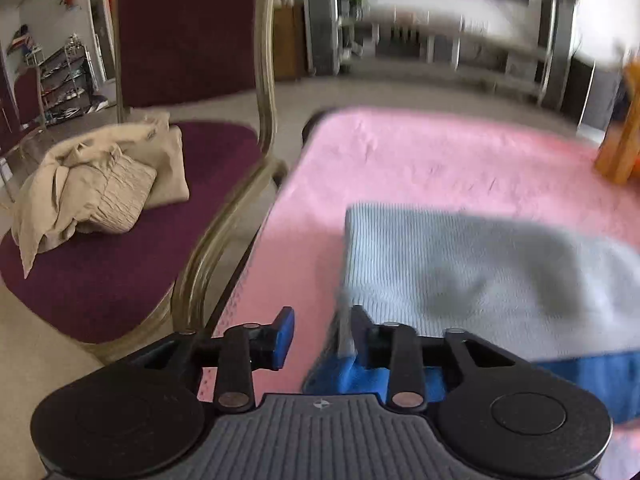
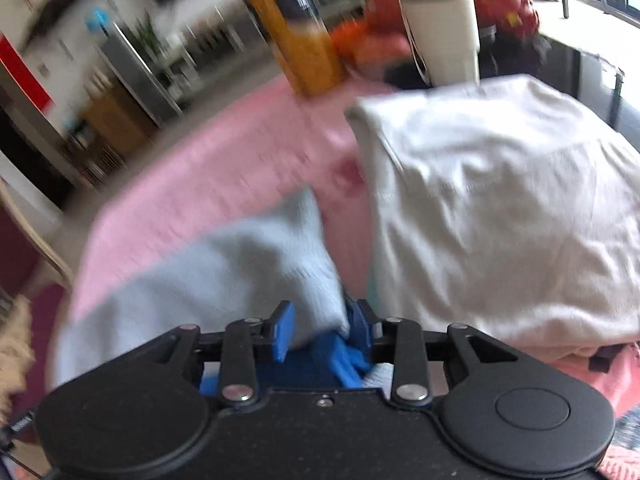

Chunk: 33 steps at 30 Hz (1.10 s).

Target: Fold clothes

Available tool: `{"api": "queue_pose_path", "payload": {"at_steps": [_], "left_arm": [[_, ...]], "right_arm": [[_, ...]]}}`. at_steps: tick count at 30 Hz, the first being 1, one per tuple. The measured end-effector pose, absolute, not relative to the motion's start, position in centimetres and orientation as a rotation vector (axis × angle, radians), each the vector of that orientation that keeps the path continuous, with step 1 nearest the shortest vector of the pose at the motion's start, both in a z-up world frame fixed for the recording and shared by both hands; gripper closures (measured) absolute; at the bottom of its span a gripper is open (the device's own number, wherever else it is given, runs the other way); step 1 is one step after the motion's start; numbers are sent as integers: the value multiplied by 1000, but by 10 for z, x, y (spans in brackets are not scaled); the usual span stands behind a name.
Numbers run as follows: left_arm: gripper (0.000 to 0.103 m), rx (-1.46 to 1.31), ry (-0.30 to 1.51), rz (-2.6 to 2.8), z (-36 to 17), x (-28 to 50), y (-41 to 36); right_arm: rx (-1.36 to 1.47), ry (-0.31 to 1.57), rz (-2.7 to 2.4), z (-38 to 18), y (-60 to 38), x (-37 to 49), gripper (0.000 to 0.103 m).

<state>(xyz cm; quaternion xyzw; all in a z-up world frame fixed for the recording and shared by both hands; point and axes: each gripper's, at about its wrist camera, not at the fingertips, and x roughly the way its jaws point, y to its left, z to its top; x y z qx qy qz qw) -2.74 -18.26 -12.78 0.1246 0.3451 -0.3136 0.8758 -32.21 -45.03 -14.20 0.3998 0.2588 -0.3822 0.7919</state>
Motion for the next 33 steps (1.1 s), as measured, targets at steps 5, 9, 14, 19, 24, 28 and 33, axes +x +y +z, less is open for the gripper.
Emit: {"api": "queue_pose_path", "payload": {"at_steps": [5, 9, 14, 19, 24, 28, 33], "left_arm": [[71, 261, 713, -880, -125, -48, -198], [72, 382, 727, -930, -143, -63, -225], [68, 602, 724, -909, -172, -79, -248], [68, 645, 745, -916, -175, -90, -236], [69, 617, 820, -914, -173, -89, -218], [69, 594, 909, -942, -174, -96, -204], [72, 498, 852, -971, -153, -99, -185]], "right_arm": [[833, 453, -761, -131, -442, -321, 70], [822, 547, -669, -142, -438, -287, 71], [727, 707, -648, -158, -431, -246, 71], [600, 877, -652, -169, -411, -238, 68], [625, 930, -649, -166, -396, -259, 66], [673, 926, -662, -159, -386, -282, 65], [789, 803, -610, -146, -390, -303, 62]]}}
